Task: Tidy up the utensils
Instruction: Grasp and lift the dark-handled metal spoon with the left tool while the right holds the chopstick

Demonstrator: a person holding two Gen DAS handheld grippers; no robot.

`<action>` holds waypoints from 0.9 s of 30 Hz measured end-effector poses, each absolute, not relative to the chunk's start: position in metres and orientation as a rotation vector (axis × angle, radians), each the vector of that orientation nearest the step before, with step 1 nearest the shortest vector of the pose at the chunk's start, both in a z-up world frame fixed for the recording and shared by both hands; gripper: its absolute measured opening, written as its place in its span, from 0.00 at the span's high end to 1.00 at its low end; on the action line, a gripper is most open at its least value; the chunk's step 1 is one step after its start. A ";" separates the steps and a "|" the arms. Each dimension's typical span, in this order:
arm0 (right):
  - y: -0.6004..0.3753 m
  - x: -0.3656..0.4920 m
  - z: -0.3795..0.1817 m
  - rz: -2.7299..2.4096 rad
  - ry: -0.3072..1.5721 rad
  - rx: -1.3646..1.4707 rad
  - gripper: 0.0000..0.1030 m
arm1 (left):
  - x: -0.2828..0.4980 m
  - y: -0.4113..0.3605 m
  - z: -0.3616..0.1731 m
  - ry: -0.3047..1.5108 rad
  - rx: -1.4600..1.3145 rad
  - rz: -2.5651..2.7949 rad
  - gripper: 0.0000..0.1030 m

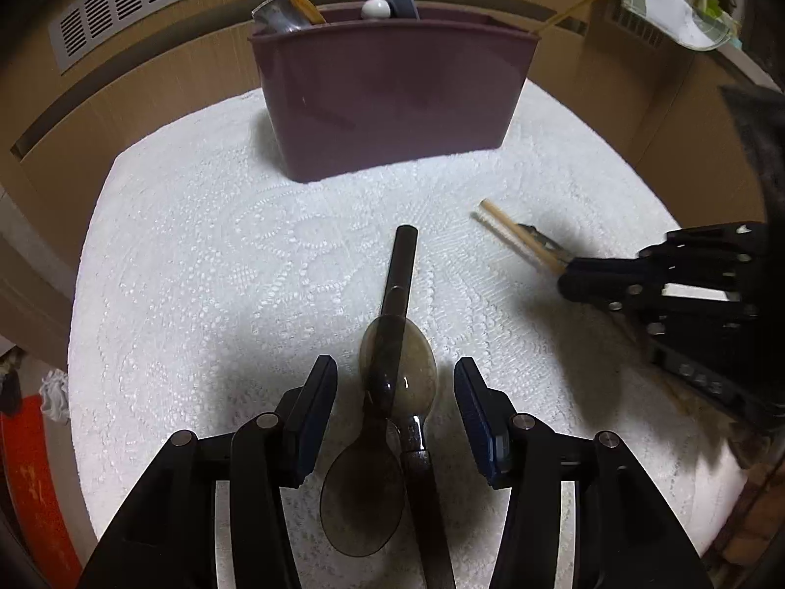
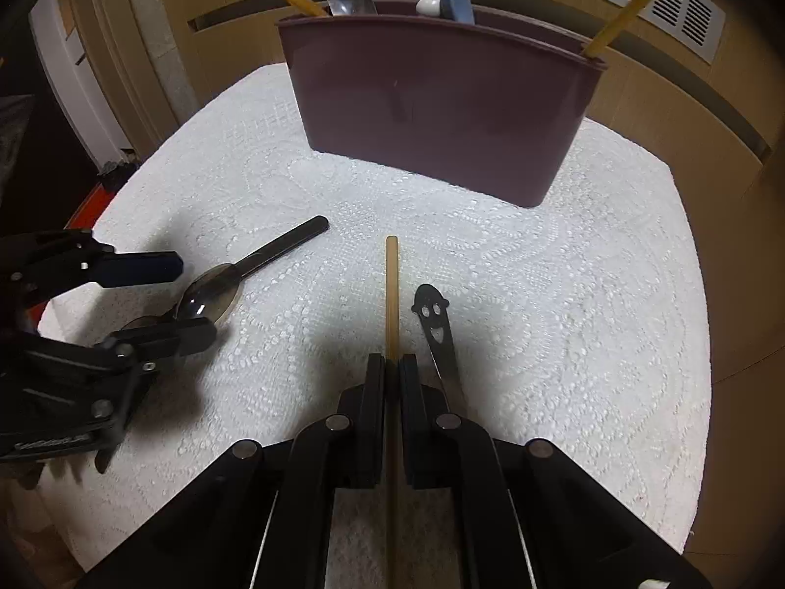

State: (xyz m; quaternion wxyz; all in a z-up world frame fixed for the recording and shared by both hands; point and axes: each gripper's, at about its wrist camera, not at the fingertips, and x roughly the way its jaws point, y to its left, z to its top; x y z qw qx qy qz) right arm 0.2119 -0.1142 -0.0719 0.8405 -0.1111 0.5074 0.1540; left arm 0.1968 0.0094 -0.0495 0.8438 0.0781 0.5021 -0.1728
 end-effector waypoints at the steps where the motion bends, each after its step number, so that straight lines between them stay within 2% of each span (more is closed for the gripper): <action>1: -0.117 0.209 -0.069 0.326 1.064 -0.230 0.94 | 0.198 0.006 -0.052 1.063 0.176 -0.354 0.51; 5: -0.124 0.200 -0.056 0.342 1.034 -0.202 0.94 | 0.205 0.004 -0.057 1.074 0.158 -0.327 0.52; 7: -0.128 0.197 -0.051 0.346 1.024 -0.177 0.94 | 0.208 0.006 -0.056 1.065 0.138 -0.305 0.67; 13: -0.139 0.183 -0.033 0.354 0.974 -0.108 0.94 | 0.192 0.016 -0.038 0.980 0.066 -0.293 0.67; 20: -0.148 0.166 -0.011 0.353 0.910 -0.055 0.94 | 0.154 0.030 0.007 0.841 -0.066 -0.358 0.67; 27: -0.149 0.152 0.020 0.357 0.815 -0.024 0.94 | 0.140 0.034 0.057 0.687 -0.081 -0.345 0.67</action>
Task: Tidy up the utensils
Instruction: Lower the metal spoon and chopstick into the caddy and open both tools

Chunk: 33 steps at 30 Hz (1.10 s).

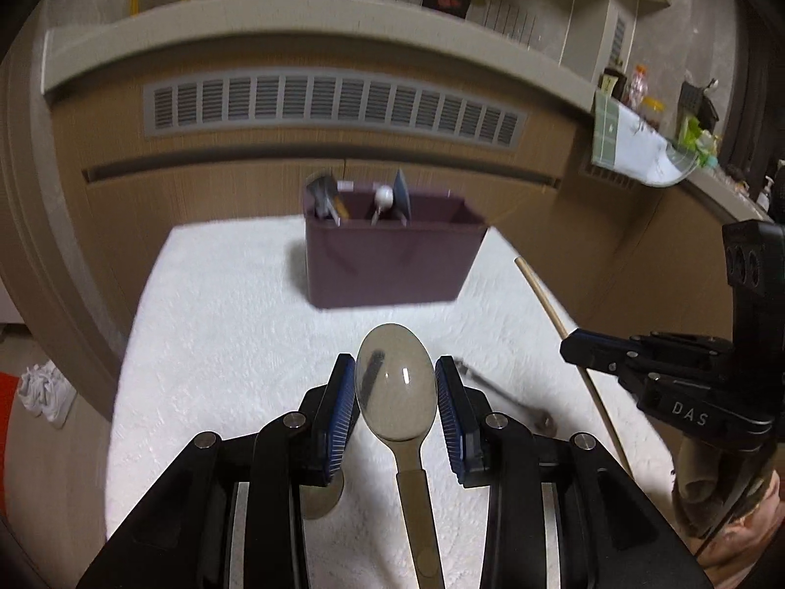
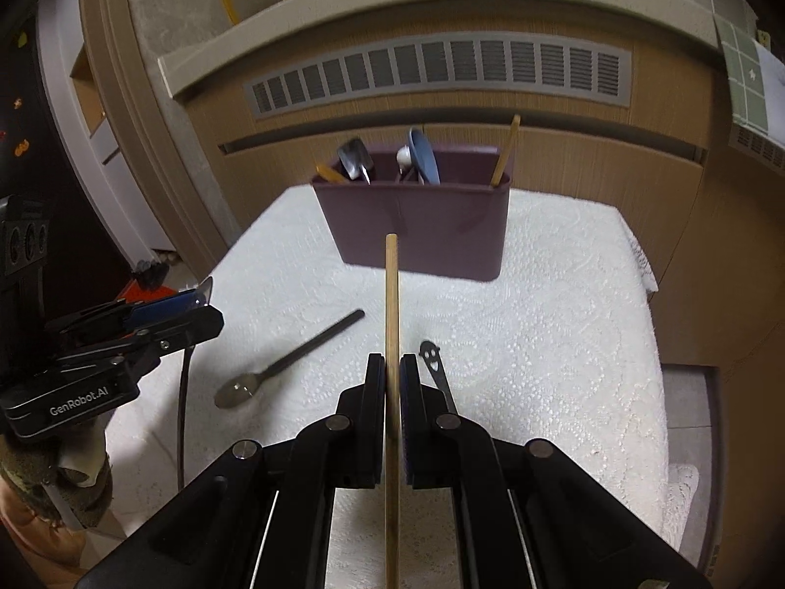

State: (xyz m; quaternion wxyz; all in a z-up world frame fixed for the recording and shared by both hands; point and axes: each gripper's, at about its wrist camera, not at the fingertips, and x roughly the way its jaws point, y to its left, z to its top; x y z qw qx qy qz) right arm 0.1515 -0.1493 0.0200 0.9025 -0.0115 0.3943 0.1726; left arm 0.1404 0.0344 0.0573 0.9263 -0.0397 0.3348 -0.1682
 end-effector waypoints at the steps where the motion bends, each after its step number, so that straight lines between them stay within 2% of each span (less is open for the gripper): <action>1: -0.150 0.151 0.027 0.356 0.795 -0.018 0.94 | 0.141 0.034 0.070 0.648 -0.081 -0.342 0.67; 8: -0.149 0.168 0.132 0.336 0.488 -0.041 0.94 | 0.174 0.033 0.170 0.326 -0.091 -0.325 0.67; 14: -0.154 0.206 0.191 0.306 0.275 0.001 0.94 | 0.228 0.037 0.197 0.170 -0.117 -0.224 0.67; 24: -0.136 0.286 0.154 0.165 0.248 0.057 0.94 | 0.320 0.051 0.150 0.222 -0.191 -0.180 0.66; 33: -0.122 0.326 0.107 0.020 0.248 0.059 0.94 | 0.351 0.047 0.102 0.309 -0.189 -0.178 0.67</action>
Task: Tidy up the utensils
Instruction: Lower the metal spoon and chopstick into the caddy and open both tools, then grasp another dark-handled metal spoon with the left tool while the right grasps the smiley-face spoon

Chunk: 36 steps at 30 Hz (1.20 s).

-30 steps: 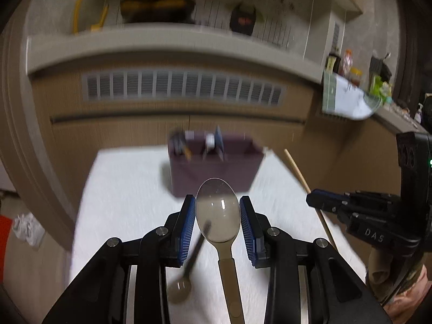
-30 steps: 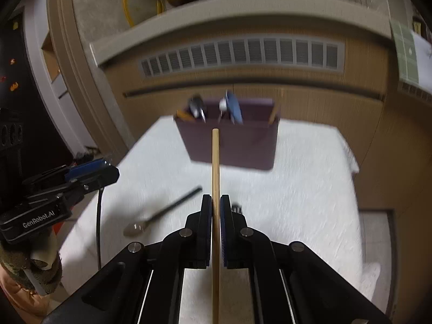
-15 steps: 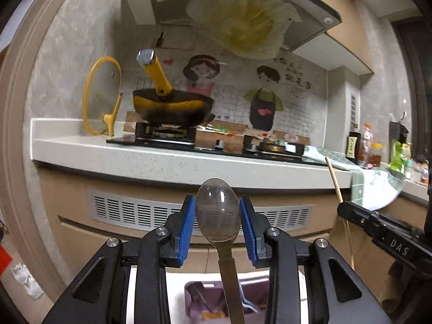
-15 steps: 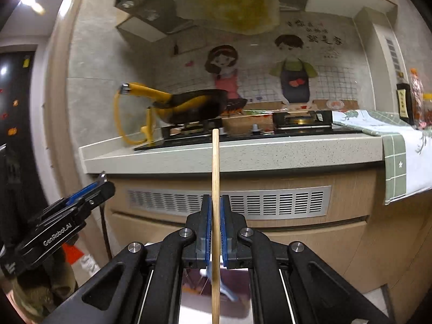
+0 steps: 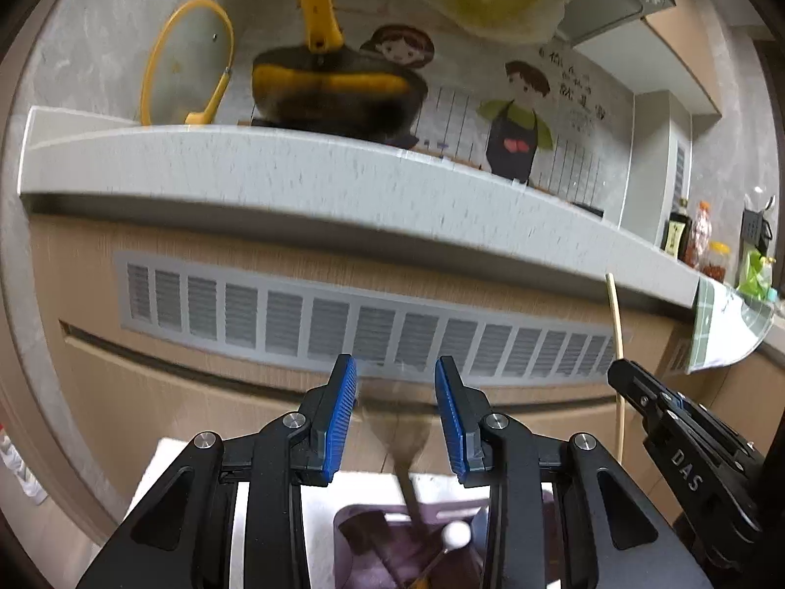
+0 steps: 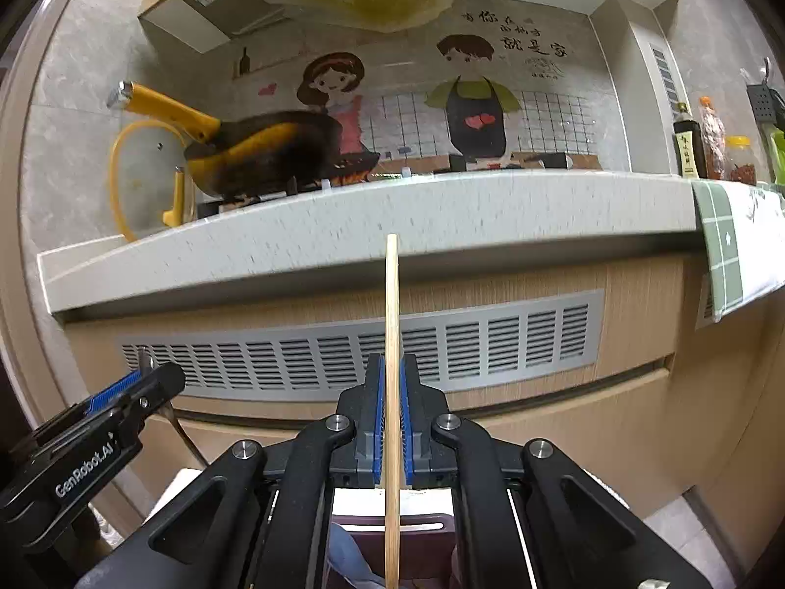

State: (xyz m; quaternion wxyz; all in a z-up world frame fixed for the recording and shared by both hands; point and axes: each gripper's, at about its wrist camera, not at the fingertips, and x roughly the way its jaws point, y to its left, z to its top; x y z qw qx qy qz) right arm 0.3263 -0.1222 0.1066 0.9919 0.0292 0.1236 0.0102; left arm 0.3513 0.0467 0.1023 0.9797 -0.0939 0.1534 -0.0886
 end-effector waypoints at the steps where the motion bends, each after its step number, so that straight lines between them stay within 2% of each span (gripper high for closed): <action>1: -0.122 0.328 0.102 0.014 0.248 0.053 0.94 | 0.352 0.046 0.098 0.319 -0.180 -0.179 0.67; 7: -0.118 0.336 0.076 0.024 0.301 0.024 0.94 | 0.346 0.040 0.072 0.404 -0.158 -0.199 0.67; 13: -0.122 0.323 0.052 0.074 0.420 -0.011 0.93 | 0.342 0.038 0.052 0.521 -0.141 -0.227 0.60; 16: -0.124 0.307 0.049 0.093 0.448 -0.030 0.81 | 0.328 0.042 0.051 0.544 -0.147 -0.232 0.58; 19: -0.128 0.283 0.055 0.099 0.435 -0.057 0.73 | 0.308 0.044 0.054 0.549 -0.132 -0.234 0.49; 21: -0.133 0.265 0.060 0.107 0.420 -0.070 0.70 | 0.294 0.045 0.055 0.554 -0.123 -0.235 0.47; 30: -0.151 0.240 0.067 0.138 0.538 -0.051 0.70 | 0.248 0.045 0.048 0.618 -0.098 -0.258 0.44; 36: -0.164 0.216 0.051 0.142 0.593 -0.069 0.70 | 0.217 0.042 0.021 0.708 -0.039 -0.288 0.44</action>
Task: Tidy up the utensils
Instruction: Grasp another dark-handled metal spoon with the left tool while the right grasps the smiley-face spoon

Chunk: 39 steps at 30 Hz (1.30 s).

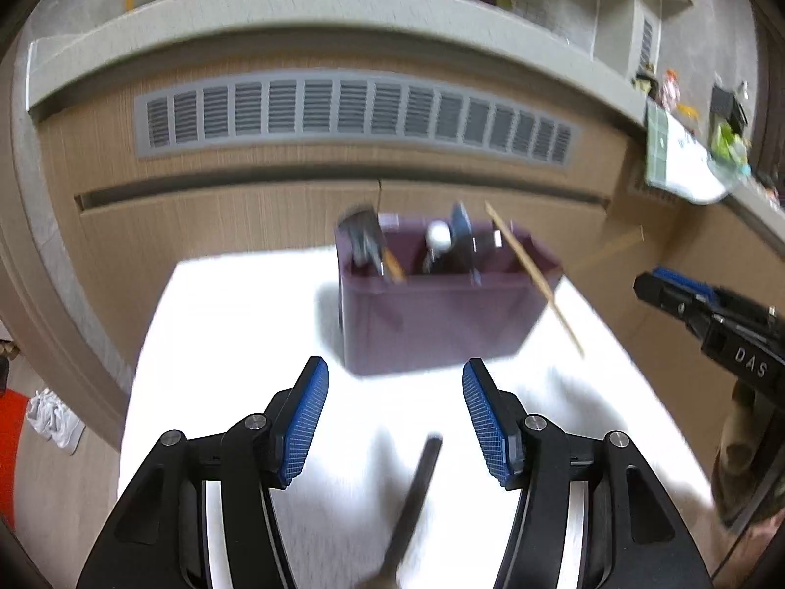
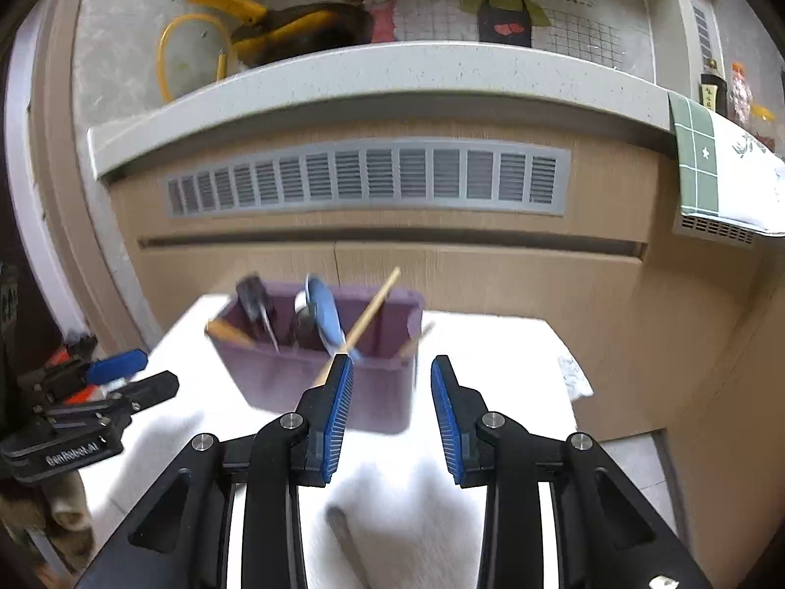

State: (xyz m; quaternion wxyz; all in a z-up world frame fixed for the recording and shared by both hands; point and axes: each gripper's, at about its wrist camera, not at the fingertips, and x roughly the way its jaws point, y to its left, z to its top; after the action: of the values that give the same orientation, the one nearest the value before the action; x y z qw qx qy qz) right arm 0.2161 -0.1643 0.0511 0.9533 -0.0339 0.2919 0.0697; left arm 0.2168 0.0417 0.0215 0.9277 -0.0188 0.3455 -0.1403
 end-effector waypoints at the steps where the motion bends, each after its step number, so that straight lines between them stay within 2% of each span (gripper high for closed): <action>1: -0.165 0.212 0.046 0.148 0.606 -0.078 0.70 | 0.213 0.041 0.016 0.726 -0.030 -0.290 0.44; 5: -0.169 0.198 0.022 0.174 0.683 -0.104 0.70 | 0.191 0.042 -0.009 0.812 -0.036 -0.302 0.44; 8: -0.176 0.188 0.001 0.195 0.762 -0.095 0.63 | 0.169 0.047 -0.026 0.863 -0.037 -0.311 0.44; 14: -0.182 0.171 -0.046 0.249 0.922 -0.093 0.62 | 0.145 0.056 -0.053 0.942 -0.059 -0.287 0.44; 23: -0.164 0.184 -0.060 0.301 0.981 -0.110 0.63 | 0.139 0.042 -0.057 1.022 -0.108 -0.417 0.44; 25: -0.155 0.189 -0.062 0.330 0.988 -0.147 0.75 | 0.141 0.040 -0.053 1.041 -0.123 -0.445 0.44; 29: -0.138 0.206 -0.070 0.344 1.036 -0.221 0.81 | 0.150 0.039 -0.038 1.027 -0.077 -0.423 0.44; 31: -0.134 0.207 -0.070 0.338 1.036 -0.250 0.91 | 0.158 0.036 -0.034 1.024 -0.042 -0.400 0.44; 39: -0.151 0.190 -0.065 0.338 1.038 -0.188 0.93 | 0.202 -0.002 -0.041 1.068 0.141 -0.374 0.46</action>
State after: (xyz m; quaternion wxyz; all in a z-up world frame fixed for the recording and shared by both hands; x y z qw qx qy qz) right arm 0.1901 -0.1515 -0.0649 0.8505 -0.0892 0.4928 0.1607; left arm 0.2021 -0.0019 -0.0413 0.8417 0.0668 0.5056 -0.1771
